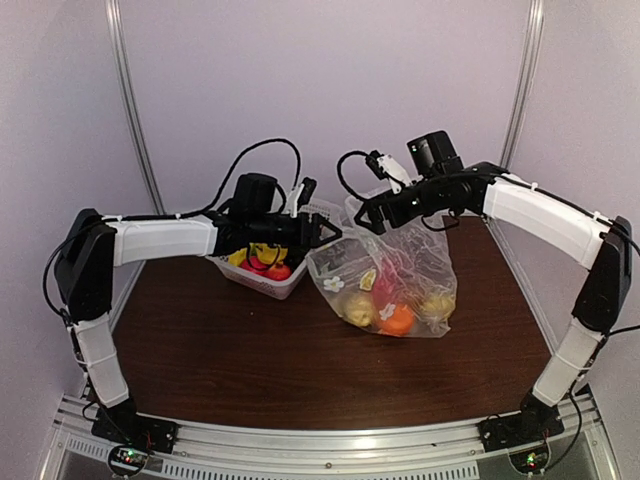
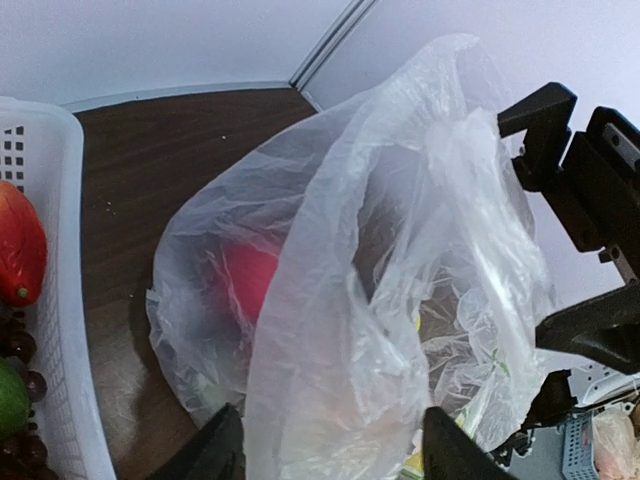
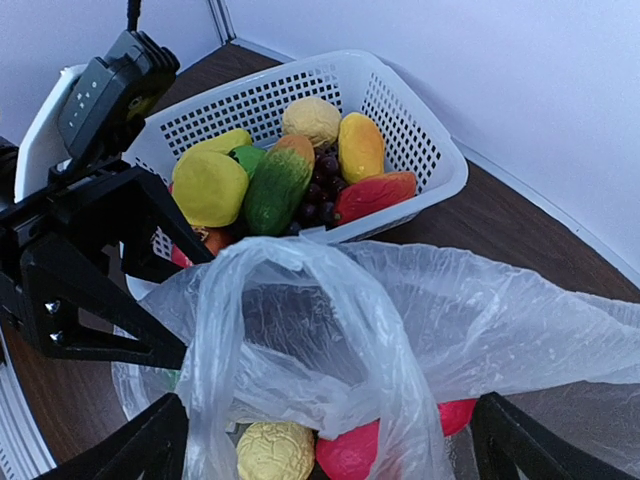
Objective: Untie the knot of the plastic bag and take out the fruit
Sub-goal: Adjust the bag opening for the takeout bag.
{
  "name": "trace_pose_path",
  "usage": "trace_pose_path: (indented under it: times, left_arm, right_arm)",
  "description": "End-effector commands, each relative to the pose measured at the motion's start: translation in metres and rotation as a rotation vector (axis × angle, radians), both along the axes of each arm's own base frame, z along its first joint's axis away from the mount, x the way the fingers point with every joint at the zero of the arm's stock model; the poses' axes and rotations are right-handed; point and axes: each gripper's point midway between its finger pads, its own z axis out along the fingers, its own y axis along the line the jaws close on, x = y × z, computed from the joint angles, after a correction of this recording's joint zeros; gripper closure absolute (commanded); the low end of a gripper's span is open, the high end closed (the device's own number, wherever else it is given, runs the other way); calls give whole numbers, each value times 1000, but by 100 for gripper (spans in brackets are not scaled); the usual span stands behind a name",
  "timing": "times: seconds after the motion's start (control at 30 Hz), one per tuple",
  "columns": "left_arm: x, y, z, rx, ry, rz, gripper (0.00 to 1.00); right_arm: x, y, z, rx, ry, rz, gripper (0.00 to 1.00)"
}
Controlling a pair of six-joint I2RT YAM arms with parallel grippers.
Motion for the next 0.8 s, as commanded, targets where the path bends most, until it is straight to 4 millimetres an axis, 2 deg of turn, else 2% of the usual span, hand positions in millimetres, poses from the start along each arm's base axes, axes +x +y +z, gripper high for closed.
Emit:
trace_pose_path:
  times: [0.0,0.07,0.13,0.2,0.27,0.33,0.43,0.53,0.7,0.77]
  left_arm:
    - [0,-15,18,-87,-19,-62,50]
    - [-1,-18,17,-101,-8,-74,64]
    - [-1,-19,17,-109,-3,-77,77]
    - [-2,-19,18,-113,-4,-78,90]
    - [-1,-18,18,-109,-5,-73,98]
    - [0,-16,19,-105,-12,-58,100]
    - [3,-11,22,-97,-31,-26,100]
    - [6,-3,28,-87,-66,18,100]
    - [12,15,34,-46,-127,116,100]
    - [15,23,33,-28,-139,162,100]
  right_arm:
    - [-7,11,7,-3,-11,31,1]
    - [-10,10,6,-9,-8,18,4]
    - [-15,10,3,-13,-6,10,14]
    - [-24,8,1,-15,-2,14,38]
    - [-36,4,1,-16,-1,17,62]
    - [-49,1,1,-13,2,27,74]
    - [-71,-6,3,-6,3,50,84]
    - [-94,-16,-5,-2,41,49,89]
    - [-131,-46,-43,-48,132,4,94]
    - [-145,-66,-70,-84,185,-44,95]
